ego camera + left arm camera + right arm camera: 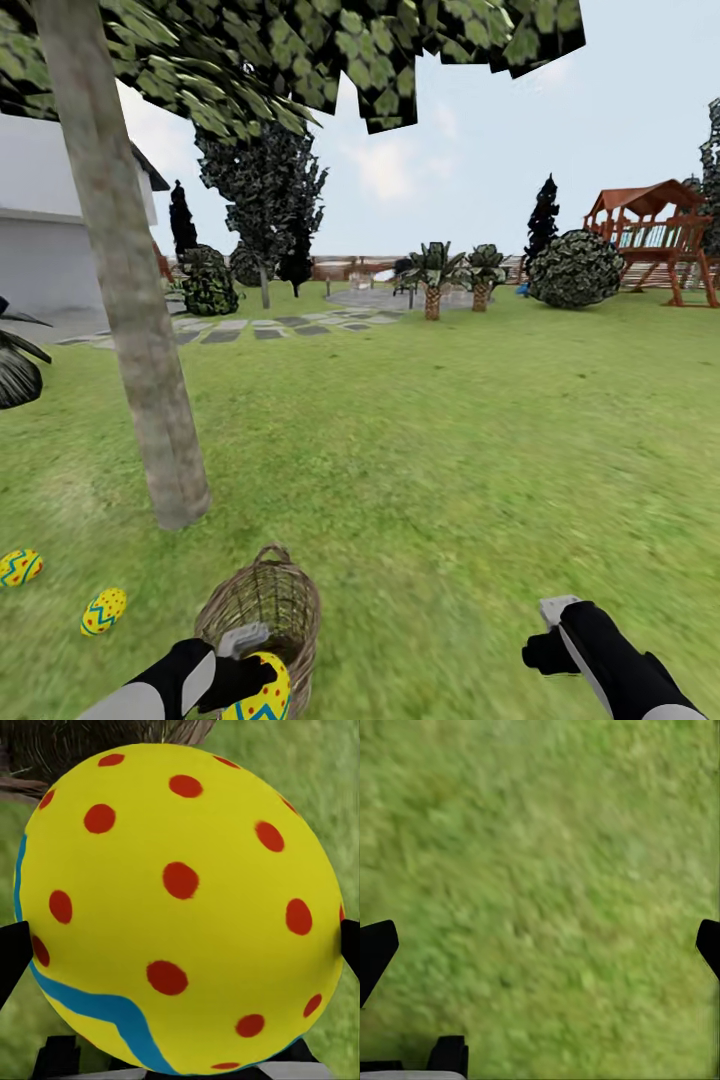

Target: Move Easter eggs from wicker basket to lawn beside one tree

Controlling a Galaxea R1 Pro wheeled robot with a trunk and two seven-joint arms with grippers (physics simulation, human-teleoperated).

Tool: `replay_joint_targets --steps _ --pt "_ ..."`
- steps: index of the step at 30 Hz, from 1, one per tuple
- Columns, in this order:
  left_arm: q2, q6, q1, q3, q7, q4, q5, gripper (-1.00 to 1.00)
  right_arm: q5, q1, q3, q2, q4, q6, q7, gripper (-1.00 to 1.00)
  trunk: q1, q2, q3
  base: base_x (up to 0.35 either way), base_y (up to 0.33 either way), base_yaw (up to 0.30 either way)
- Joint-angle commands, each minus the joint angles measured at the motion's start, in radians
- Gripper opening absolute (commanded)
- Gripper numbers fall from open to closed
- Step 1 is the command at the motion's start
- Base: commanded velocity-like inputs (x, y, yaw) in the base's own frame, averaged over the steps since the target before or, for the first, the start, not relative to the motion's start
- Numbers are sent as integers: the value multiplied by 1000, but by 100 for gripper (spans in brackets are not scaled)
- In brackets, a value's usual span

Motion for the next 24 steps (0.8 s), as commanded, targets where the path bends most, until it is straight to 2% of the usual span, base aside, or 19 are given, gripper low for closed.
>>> replay_joint_targets --steps 1,5,11,14,19,24 --pt "-1 6 -1 8 -2 -2 -11 -100 10 0 4 -1 -1 4 8 100 -4 7 2 15 -290 142" --pt "-1 6 -1 8 0 -2 -11 -100 8 0 4 0 -1 4 9 100 -19 35 15 2 -292 22" --pt "-20 6 -1 7 0 1 -12 -100 7 0 4 2 -1 4 9 100 -42 77 33 0 -295 0" --pt "-21 6 -1 7 0 1 -11 -100 8 0 2 15 -1 4 9 100 -54 98 43 0 -297 0" --pt "-21 6 -1 7 0 1 -11 -100 8 0 2 17 -1 4 9 100 -61 112 49 0 -297 0" --pt "-25 6 -1 7 2 1 -12 -100 8 0 2 17 -1 4 9 100 -81 147 65 0 -297 0"
